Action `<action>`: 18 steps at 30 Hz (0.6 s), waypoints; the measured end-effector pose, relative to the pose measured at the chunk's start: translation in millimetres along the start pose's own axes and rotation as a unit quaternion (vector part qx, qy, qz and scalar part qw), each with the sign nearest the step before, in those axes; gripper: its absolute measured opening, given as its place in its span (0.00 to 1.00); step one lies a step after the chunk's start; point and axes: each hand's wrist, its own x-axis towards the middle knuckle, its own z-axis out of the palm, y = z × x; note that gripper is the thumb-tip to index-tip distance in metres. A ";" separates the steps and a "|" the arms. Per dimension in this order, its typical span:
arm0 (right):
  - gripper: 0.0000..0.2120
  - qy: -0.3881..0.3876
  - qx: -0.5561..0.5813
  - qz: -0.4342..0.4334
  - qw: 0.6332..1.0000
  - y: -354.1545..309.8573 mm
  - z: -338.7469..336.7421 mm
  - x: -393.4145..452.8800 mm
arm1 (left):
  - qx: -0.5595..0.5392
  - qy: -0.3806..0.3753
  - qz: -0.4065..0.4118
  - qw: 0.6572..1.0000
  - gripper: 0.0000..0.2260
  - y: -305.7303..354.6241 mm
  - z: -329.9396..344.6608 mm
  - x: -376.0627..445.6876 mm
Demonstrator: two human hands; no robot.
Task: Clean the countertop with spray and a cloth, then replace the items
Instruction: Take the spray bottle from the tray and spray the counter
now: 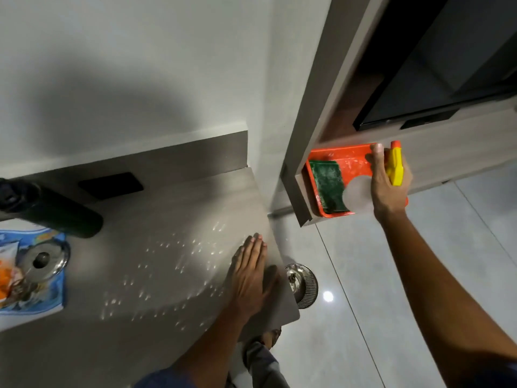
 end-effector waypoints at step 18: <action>0.31 -0.004 -0.101 0.054 0.993 87.3 -48.4 131.1 | -0.005 0.114 0.004 0.993 0.38 10.5 55.3 16.9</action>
